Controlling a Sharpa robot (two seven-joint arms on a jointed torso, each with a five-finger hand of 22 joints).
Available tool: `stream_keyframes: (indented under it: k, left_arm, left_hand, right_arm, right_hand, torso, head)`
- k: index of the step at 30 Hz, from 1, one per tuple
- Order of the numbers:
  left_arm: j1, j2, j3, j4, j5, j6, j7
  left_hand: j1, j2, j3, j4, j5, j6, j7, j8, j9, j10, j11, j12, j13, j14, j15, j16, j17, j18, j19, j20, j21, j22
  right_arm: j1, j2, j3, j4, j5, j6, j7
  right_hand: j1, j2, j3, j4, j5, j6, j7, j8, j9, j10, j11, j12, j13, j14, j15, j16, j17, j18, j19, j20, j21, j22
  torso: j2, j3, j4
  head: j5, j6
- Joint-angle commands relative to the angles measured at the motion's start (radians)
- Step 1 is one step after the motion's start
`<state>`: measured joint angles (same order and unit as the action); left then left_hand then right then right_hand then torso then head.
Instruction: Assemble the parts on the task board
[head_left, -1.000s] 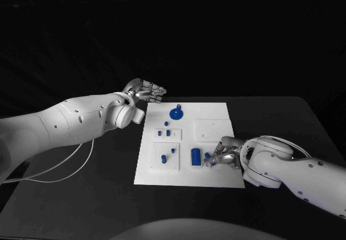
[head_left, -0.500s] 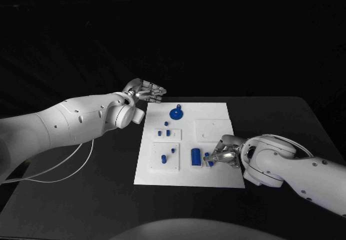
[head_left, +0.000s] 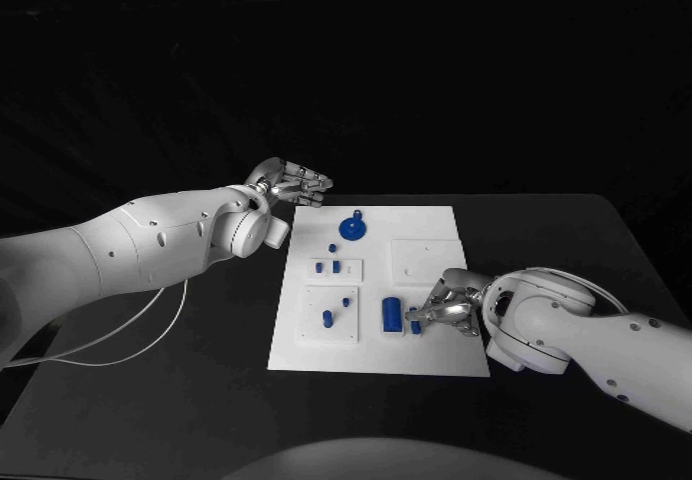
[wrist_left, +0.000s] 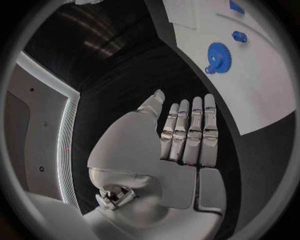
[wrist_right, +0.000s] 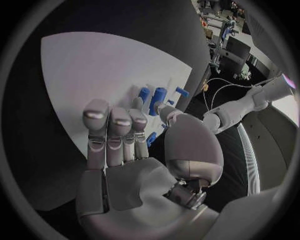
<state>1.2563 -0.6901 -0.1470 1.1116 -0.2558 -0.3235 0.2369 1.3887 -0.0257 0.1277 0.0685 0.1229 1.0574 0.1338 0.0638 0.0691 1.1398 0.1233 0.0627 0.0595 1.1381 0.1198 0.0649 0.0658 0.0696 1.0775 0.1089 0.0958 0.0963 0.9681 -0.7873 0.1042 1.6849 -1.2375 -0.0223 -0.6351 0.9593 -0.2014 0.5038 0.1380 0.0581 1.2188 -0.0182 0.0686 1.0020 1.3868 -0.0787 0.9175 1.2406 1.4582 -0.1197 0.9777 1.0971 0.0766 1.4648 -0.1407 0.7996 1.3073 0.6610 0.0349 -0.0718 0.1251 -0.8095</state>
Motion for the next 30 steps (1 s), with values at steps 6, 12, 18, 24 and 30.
stream_keyframes:
  k: [6, 12, 18, 24, 30]
  left_arm:
    - [-0.001, 0.001, 0.001, 0.001, 0.003, 0.009, 0.004]
    - [-0.001, 0.0, 0.001, 0.002, 0.003, 0.008, 0.004]
    - [-0.001, -0.002, 0.001, 0.002, 0.002, 0.007, 0.003]
    - [-0.001, -0.002, 0.001, 0.002, 0.002, 0.005, 0.0]
    - [-0.001, -0.002, 0.0, 0.002, 0.001, 0.004, -0.003]
  left_hand:
    - [-0.004, 0.003, 0.0, 0.005, -0.003, -0.009, -0.001, 0.0, 0.001, -0.001, 0.001, -0.002, 0.0, 0.0, 0.004, -0.003, 0.001, 0.009, 0.004, 0.001, 0.001, -0.002]
    - [-0.004, 0.003, 0.0, 0.005, -0.003, -0.009, -0.001, 0.0, 0.001, -0.001, 0.001, -0.002, 0.0, 0.0, 0.004, -0.003, 0.001, 0.009, 0.004, 0.001, 0.001, -0.002]
    - [-0.004, 0.003, 0.0, 0.005, -0.003, -0.009, -0.001, 0.0, 0.001, -0.001, 0.001, -0.002, 0.0, 0.0, 0.004, -0.003, 0.001, 0.009, 0.004, 0.001, 0.001, -0.002]
    - [0.0, 0.005, 0.0, 0.007, -0.002, -0.009, -0.001, 0.0, 0.001, -0.001, 0.001, -0.002, 0.0, -0.001, 0.005, -0.003, 0.001, 0.009, 0.003, 0.001, 0.002, -0.005]
    - [0.0, 0.006, 0.0, 0.008, -0.002, -0.009, -0.001, 0.0, 0.001, -0.001, 0.001, -0.002, 0.0, -0.001, 0.004, -0.003, 0.001, 0.009, 0.004, 0.001, 0.002, -0.005]
  right_arm:
    - [-0.001, -0.006, 0.001, -0.003, 0.003, 0.022, 0.006]
    - [-0.001, -0.019, 0.001, 0.002, 0.002, 0.041, 0.018]
    - [-0.007, -0.034, 0.006, 0.022, 0.013, 0.033, 0.035]
    - [-0.015, -0.046, 0.02, 0.037, 0.006, 0.017, 0.041]
    - [-0.021, -0.054, 0.032, 0.044, 0.009, 0.014, 0.043]
  right_hand:
    - [0.035, 0.001, -0.006, -0.041, -0.002, 0.009, 0.0, -0.004, 0.001, 0.003, 0.0, 0.005, 0.0, 0.001, -0.006, -0.002, -0.001, -0.01, 0.057, -0.005, 0.003, 0.01]
    - [0.067, 0.002, -0.072, -0.064, -0.007, 0.014, 0.0, -0.003, -0.007, 0.004, 0.0, 0.004, 0.0, 0.001, -0.006, -0.002, -0.001, -0.012, 0.057, -0.007, 0.003, 0.01]
    - [0.066, 0.003, -0.104, -0.035, -0.005, 0.017, 0.0, -0.003, -0.003, 0.005, 0.001, 0.006, 0.001, 0.001, -0.006, -0.002, 0.0, -0.011, 0.058, -0.006, 0.003, 0.01]
    - [0.064, 0.0, -0.097, -0.01, 0.0, 0.02, -0.002, -0.003, 0.003, 0.007, 0.0, 0.009, 0.002, 0.001, -0.006, -0.001, 0.0, -0.011, 0.058, -0.006, 0.006, 0.01]
    - [0.059, 0.001, -0.094, 0.001, 0.001, 0.02, -0.001, -0.003, 0.004, 0.007, 0.0, 0.009, 0.002, 0.001, -0.006, -0.001, -0.001, -0.01, 0.058, -0.006, 0.006, 0.01]
  torso:
    - [0.0, -0.0002, 0.0001]
    - [0.0, 0.0004, -0.0003]
    - [0.0, 0.0007, -0.0002]
    - [0.0, 0.0003, -0.0003]
    - [0.0, 0.0005, 0.0003]
  head:
    - [-0.001, 0.001]
    - [0.0, 0.001]
    - [0.001, 0.001]
    - [0.001, 0.002]
    - [0.001, 0.002]
